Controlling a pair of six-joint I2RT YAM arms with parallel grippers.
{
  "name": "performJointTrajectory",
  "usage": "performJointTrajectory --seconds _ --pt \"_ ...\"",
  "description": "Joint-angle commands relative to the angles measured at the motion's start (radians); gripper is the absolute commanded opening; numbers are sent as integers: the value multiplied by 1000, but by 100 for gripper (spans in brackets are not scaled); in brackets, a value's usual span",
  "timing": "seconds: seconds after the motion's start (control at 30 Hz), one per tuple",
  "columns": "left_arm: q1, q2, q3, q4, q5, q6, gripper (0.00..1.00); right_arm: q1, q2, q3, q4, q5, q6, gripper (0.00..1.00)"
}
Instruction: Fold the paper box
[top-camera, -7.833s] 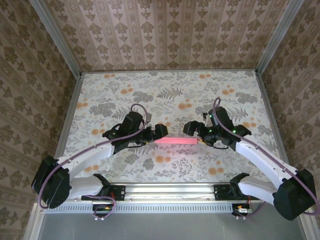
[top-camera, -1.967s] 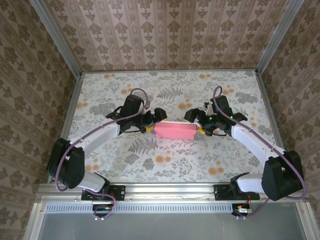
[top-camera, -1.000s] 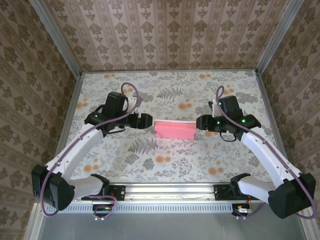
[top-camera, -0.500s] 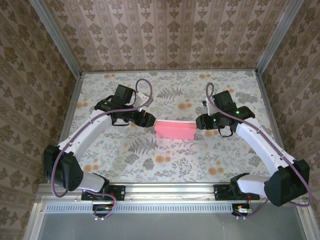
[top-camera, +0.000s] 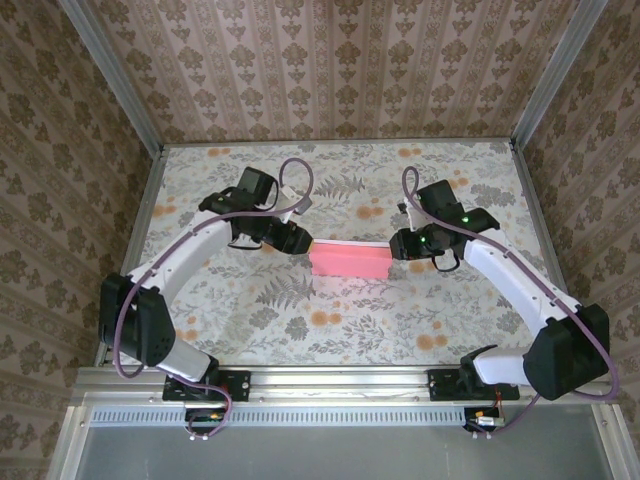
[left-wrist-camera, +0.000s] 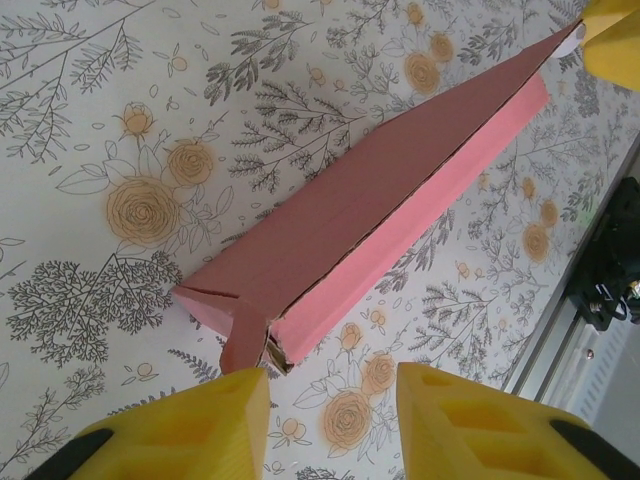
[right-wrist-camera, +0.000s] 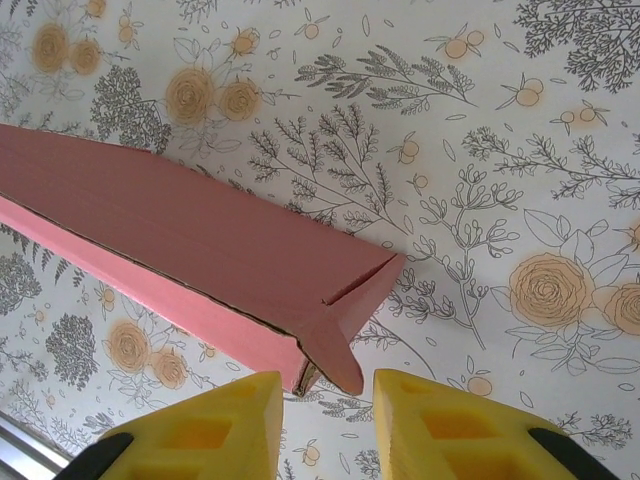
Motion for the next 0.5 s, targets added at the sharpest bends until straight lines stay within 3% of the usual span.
performJointTrajectory --seconds 0.0,0.47 --pt "7 16 36 -25 27 28 35 8 14 35 0 14 -18 31" --pt "7 57 62 -45 55 34 24 20 18 37 3 28 -14 18"
